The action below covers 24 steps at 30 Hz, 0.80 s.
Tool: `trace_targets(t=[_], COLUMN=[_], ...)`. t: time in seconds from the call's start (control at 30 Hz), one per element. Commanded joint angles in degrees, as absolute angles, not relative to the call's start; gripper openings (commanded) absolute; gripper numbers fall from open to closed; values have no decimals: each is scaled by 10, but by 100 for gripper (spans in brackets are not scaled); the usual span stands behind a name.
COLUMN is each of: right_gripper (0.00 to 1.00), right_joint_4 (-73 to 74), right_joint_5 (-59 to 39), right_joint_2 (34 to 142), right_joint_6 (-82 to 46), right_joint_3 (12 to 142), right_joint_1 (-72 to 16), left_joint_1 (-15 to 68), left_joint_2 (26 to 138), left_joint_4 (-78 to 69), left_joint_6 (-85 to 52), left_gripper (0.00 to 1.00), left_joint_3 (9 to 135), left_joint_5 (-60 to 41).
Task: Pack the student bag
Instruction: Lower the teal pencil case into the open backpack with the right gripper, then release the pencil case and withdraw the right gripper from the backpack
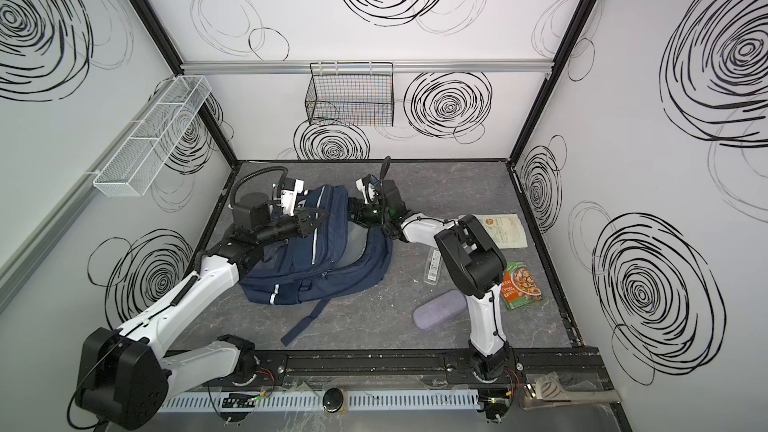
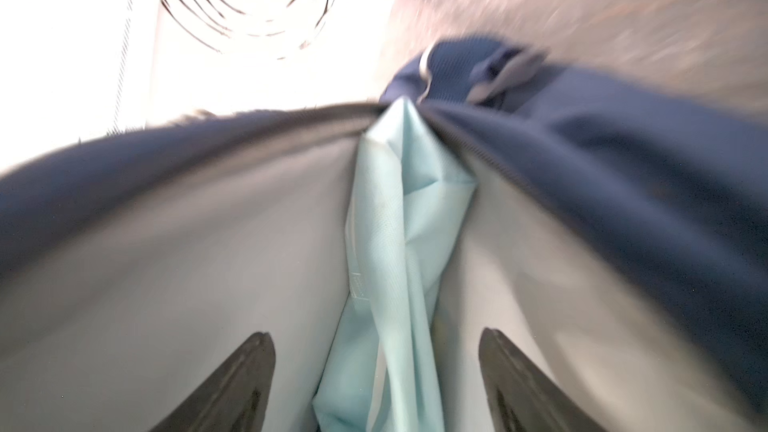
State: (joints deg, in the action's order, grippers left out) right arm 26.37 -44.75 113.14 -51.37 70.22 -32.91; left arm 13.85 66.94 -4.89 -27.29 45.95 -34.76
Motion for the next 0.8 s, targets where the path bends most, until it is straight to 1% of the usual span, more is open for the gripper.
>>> trace_targets(t=[0.0,0.07,0.1,0.2,0.27,0.3,0.5,0.63,0.7,0.77], right_gripper=[81,76,71,51,34,29,22,22,24,36], right_joint_4=[225,213,212,220,226,226,244,226,195,184], right_joint_5=[-435,-427,-429,-455,-449,-443,-447,-462,-450,-439], right_joint_2=[1103,1097,1101,1128,1144,1152,1192,1189,1169,1140], right_joint_6=[-482,-467,-465,-476,-478,-479,-497,-474,-451,-443], right_joint_3=[679,680,685,708,720,725,744,754,747,726], right_joint_1=[-333,-336,-339,-356,-373,-381,-398,-398,-388,-371], left_joint_1=[134,134,133,132,132,132,132,131,131,131], left_joint_2=[644,645,646,650,653,654,658,662,661,661], left_joint_4=[-136,-130,-127,-125,-126,-127,-126,-119,-116,-115], left_joint_6=[-271,-268,-269,-270,-272,-272,-272,-269,-268,-268], left_gripper=[0,0,0,0,0,0,0,0,0,0], left_joint_3=[464,464,463,464,464,464,463,465,465,463], left_joint_5=[-368,-359,-355,-355,-357,-358,-358,-360,-357,-351])
